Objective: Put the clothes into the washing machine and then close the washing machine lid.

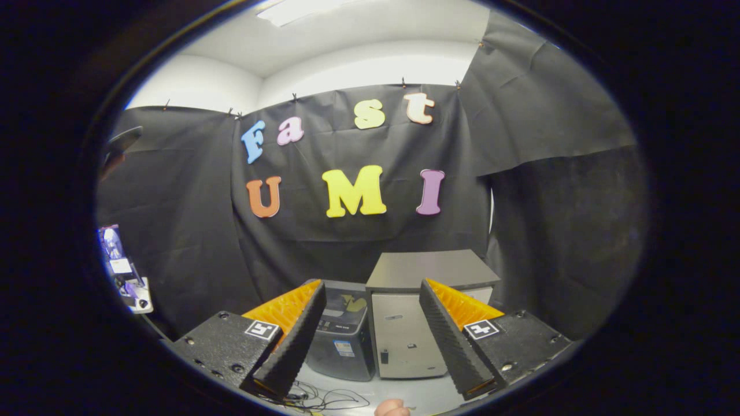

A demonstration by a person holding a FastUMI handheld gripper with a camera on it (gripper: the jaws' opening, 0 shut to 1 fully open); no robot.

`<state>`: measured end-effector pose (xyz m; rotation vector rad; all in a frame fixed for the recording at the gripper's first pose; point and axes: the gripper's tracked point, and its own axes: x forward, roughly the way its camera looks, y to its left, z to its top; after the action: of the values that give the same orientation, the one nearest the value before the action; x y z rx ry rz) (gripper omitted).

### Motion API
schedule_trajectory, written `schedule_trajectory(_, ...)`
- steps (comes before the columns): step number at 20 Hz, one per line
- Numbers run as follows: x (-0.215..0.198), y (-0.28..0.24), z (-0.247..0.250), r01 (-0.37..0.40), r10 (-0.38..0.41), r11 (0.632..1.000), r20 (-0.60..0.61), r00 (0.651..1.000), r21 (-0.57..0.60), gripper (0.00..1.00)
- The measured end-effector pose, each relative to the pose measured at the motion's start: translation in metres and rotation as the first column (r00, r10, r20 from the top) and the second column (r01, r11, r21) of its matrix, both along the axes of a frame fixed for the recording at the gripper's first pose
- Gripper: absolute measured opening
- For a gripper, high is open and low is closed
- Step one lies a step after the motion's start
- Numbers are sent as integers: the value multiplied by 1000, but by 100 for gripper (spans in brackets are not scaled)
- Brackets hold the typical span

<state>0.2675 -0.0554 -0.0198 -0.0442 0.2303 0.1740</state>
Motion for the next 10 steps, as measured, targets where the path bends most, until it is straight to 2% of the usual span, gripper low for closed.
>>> schedule_trajectory(10,-2,-11,1,26,-26,1000,5,1000,6,100)
